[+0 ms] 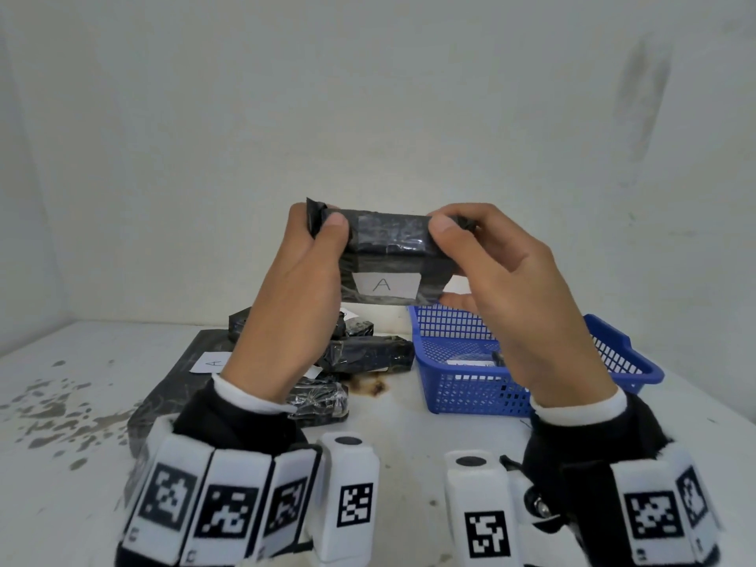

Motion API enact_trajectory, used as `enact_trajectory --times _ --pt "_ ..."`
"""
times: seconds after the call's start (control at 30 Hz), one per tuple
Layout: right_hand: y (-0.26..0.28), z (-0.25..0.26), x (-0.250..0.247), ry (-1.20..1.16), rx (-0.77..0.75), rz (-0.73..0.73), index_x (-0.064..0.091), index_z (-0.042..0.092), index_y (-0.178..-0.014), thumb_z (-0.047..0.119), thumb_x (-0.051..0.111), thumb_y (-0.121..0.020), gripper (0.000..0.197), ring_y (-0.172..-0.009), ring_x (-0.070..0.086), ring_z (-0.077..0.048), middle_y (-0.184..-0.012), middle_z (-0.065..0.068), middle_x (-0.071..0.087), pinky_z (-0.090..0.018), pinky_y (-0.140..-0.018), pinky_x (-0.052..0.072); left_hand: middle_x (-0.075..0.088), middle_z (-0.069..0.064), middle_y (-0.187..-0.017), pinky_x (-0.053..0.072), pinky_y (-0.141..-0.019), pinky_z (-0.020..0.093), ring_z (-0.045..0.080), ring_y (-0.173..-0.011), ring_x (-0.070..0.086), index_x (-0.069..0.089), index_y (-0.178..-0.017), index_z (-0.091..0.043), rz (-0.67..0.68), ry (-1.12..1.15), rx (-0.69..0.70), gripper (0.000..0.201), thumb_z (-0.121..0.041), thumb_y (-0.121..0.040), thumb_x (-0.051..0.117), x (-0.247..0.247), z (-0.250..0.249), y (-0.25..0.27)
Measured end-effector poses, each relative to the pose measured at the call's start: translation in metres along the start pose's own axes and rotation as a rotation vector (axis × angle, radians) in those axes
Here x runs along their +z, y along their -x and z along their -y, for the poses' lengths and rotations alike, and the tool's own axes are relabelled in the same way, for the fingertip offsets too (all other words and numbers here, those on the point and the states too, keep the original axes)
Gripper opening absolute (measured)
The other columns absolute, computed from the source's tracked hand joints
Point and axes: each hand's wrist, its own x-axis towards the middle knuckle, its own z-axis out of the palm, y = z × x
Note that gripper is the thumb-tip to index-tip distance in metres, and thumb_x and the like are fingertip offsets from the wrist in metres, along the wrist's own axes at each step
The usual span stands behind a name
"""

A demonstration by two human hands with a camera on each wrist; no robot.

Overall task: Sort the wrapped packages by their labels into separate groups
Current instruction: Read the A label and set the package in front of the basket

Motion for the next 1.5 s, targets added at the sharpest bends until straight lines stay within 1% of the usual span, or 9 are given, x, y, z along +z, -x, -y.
enact_trajectory --times 0.27,0.43,0.6,0.83,0.97,1.07,1.13,1.23,1.5 --pt "0.002 -0.003 0.005 0.065 -0.025 0.053 0.073 0.034 -0.09 0.028 0.068 -0.093 0.009 -0.066 0.067 -0.003 -0.081 0.015 0.068 -0.043 -0.078 0.062 0.06 -0.026 -0.071 0.046 -0.08 0.033 -0.003 -0.073 0.058 0.05 -0.094 -0.028 0.025 0.019 0.049 0.009 -0.037 -0.094 0.051 0.004 0.002 0.0" --pt "0.003 -0.003 0.007 0.109 -0.038 0.091 0.073 0.035 -0.098 0.036 0.07 -0.09 0.008 -0.079 0.072 -0.026 -0.092 0.007 0.073 -0.038 -0.076 0.061 0.061 -0.013 -0.087 0.045 -0.067 0.013 -0.008 -0.071 0.058 0.052 -0.105 -0.022 0.022 -0.021 0.057 0.012 -0.03 -0.096 0.05 0.004 -0.001 0.002" --pt "0.003 -0.003 0.005 0.141 -0.047 0.124 0.073 0.037 -0.101 0.041 0.074 -0.085 0.016 -0.085 0.071 -0.007 -0.093 0.017 0.073 -0.023 -0.078 0.058 0.064 -0.015 -0.095 0.045 -0.074 0.015 -0.01 -0.079 0.059 0.053 -0.111 -0.024 0.056 -0.045 0.057 0.02 -0.039 -0.099 0.044 0.006 -0.003 0.004" --pt "-0.002 0.001 -0.004 -0.041 0.036 -0.008 0.071 0.033 -0.099 0.043 0.066 -0.09 0.014 -0.088 0.074 -0.022 -0.096 -0.002 0.074 -0.05 -0.075 0.063 0.059 -0.014 -0.123 0.038 -0.084 0.022 0.003 -0.111 0.054 0.034 -0.141 -0.035 0.127 -0.159 -0.045 0.073 -0.071 -0.077 0.04 0.003 0.001 0.004" --pt "-0.003 0.0 -0.008 -0.07 0.1 0.023 0.069 0.035 -0.099 0.049 0.057 -0.094 0.019 -0.092 0.074 -0.027 -0.102 -0.009 0.074 -0.051 -0.083 0.061 0.069 -0.008 -0.108 0.052 -0.086 0.034 0.006 -0.096 0.064 0.038 -0.128 -0.034 0.072 -0.131 -0.07 0.045 -0.051 -0.089 0.055 -0.001 0.007 0.002" --pt "-0.003 0.001 -0.01 0.074 0.043 0.04 0.07 0.038 -0.114 0.056 0.054 -0.092 0.032 -0.095 0.072 -0.013 -0.105 0.004 0.075 -0.032 -0.092 0.057 0.067 0.004 -0.107 0.061 -0.073 0.041 0.014 -0.079 0.072 0.044 -0.118 -0.027 0.022 -0.018 -0.095 0.036 -0.035 -0.089 0.063 -0.004 0.006 0.0" --pt "-0.002 0.003 -0.011 0.109 0.006 0.039 0.066 0.042 -0.124 0.056 0.057 -0.089 0.038 -0.091 0.071 0.001 -0.107 0.012 0.074 -0.009 -0.077 0.051 0.065 0.007 -0.104 0.062 -0.064 0.04 0.014 -0.069 0.072 0.043 -0.116 -0.028 0.016 -0.018 -0.075 0.037 -0.032 -0.087 0.066 -0.006 0.005 0.0" --pt "-0.002 0.003 -0.011 0.162 -0.019 0.04 0.064 0.045 -0.126 0.048 0.06 -0.093 0.034 -0.087 0.071 0.004 -0.104 0.015 0.075 -0.001 -0.065 0.046 0.064 0.003 -0.097 0.061 -0.068 0.045 0.022 -0.073 0.072 0.043 -0.113 -0.034 -0.017 -0.123 0.017 0.038 -0.034 -0.085 0.069 -0.007 0.005 0.001" --pt "0.0 0.003 -0.007 0.065 0.04 0.058 0.069 0.04 -0.106 0.057 0.061 -0.081 0.031 -0.085 0.074 -0.006 -0.101 0.009 0.077 -0.033 -0.077 0.063 0.068 -0.012 -0.104 0.054 -0.07 0.027 0.008 -0.082 0.069 0.043 -0.117 -0.044 -0.031 -0.146 0.138 0.041 -0.039 -0.085 0.069 -0.001 0.002 0.006"
